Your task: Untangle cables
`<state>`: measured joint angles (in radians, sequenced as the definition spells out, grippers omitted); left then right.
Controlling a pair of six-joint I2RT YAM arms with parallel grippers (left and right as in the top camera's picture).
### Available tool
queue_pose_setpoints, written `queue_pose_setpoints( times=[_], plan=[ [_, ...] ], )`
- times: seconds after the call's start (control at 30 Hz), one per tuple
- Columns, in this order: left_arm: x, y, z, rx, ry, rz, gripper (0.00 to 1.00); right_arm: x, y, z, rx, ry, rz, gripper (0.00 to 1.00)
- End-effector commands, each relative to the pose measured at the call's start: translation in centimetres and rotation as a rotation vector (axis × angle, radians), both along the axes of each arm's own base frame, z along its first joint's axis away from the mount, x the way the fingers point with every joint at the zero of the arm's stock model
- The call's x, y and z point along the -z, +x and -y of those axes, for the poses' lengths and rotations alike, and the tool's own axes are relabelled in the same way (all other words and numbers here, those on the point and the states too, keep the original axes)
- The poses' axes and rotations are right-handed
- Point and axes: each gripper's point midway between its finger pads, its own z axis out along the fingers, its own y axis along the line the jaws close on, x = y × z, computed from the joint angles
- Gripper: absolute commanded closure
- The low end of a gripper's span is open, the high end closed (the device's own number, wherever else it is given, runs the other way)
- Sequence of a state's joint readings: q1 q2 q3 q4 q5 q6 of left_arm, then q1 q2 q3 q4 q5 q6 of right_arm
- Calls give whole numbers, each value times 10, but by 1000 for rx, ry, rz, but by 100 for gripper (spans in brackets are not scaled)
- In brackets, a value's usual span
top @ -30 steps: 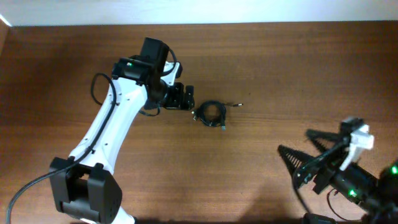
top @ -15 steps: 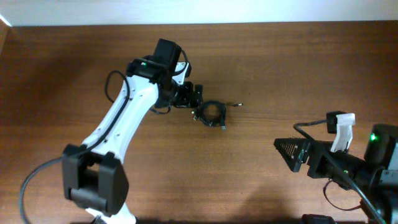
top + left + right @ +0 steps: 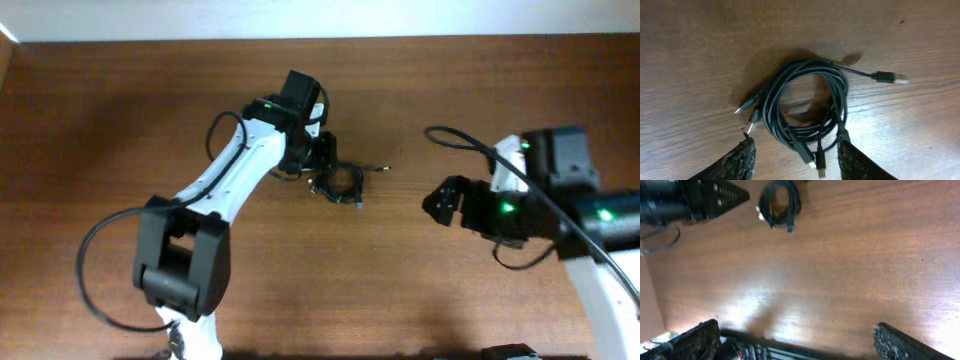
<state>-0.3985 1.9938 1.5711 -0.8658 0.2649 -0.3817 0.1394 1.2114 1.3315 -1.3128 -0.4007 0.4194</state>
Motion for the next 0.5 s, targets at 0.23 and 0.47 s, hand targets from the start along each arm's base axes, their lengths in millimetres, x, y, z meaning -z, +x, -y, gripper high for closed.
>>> queue_pose_setpoints(
  times=[0.23,0.47],
  plan=[
    [26,12,7,-43,6,-12,64,31,9,-44,-145,-24,-88,1],
    [37,10,5,-44,31,-34,64,31,13,-46,-146,-21,-75,1]
  ],
)
